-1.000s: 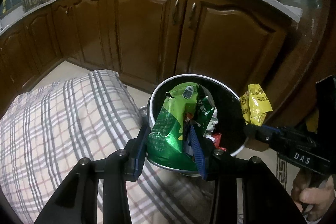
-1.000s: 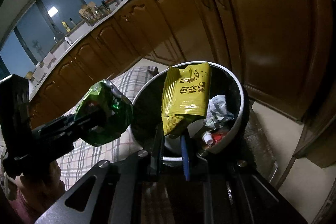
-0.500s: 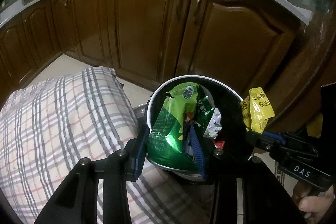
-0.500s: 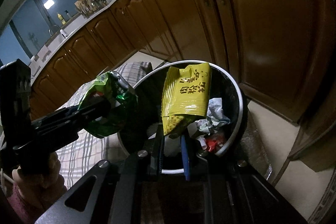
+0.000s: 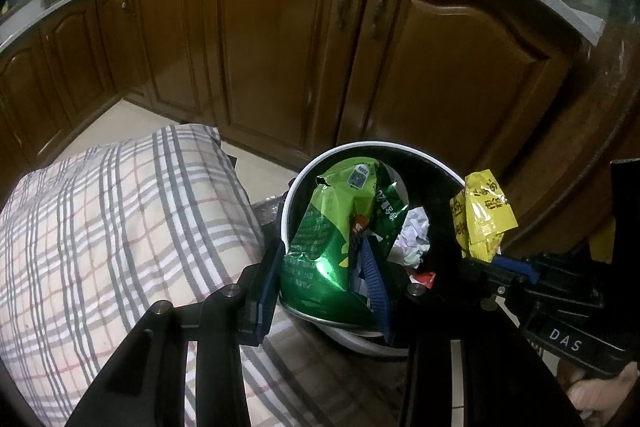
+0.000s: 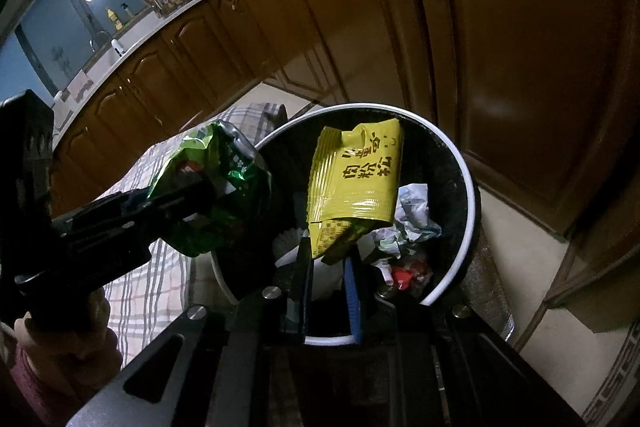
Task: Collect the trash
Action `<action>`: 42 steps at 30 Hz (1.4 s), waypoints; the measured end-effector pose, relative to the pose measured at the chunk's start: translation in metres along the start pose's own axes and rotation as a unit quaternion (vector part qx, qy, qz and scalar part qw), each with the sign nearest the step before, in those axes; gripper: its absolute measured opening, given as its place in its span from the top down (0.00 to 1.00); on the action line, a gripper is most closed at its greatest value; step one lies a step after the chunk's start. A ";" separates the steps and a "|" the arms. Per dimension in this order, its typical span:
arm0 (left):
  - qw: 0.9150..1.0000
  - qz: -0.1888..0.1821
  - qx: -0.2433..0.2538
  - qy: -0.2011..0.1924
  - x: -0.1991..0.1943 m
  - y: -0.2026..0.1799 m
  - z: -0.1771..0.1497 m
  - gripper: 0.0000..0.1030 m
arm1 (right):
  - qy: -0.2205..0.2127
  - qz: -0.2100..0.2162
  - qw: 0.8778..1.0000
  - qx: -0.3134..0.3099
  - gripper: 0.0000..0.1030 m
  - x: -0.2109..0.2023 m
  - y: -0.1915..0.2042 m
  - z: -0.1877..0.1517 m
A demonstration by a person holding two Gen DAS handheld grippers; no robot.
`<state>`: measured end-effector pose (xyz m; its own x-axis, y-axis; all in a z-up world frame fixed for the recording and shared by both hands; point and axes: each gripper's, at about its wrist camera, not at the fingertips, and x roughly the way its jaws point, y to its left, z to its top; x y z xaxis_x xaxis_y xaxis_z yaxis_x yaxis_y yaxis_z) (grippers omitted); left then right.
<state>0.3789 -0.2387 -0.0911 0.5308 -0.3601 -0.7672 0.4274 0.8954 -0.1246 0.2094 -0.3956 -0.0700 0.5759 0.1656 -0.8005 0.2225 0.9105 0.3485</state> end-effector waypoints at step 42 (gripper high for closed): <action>0.995 -0.002 -0.075 -0.058 -0.094 0.058 -0.097 0.26 | -0.093 0.003 0.995 0.047 0.17 -0.042 0.030 -0.050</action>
<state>0.2826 -0.1273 -0.0876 0.6140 -0.3834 -0.6900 0.3198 0.9200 -0.2265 0.1526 -0.3560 -0.0501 0.7107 0.0904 -0.6977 0.2865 0.8685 0.4045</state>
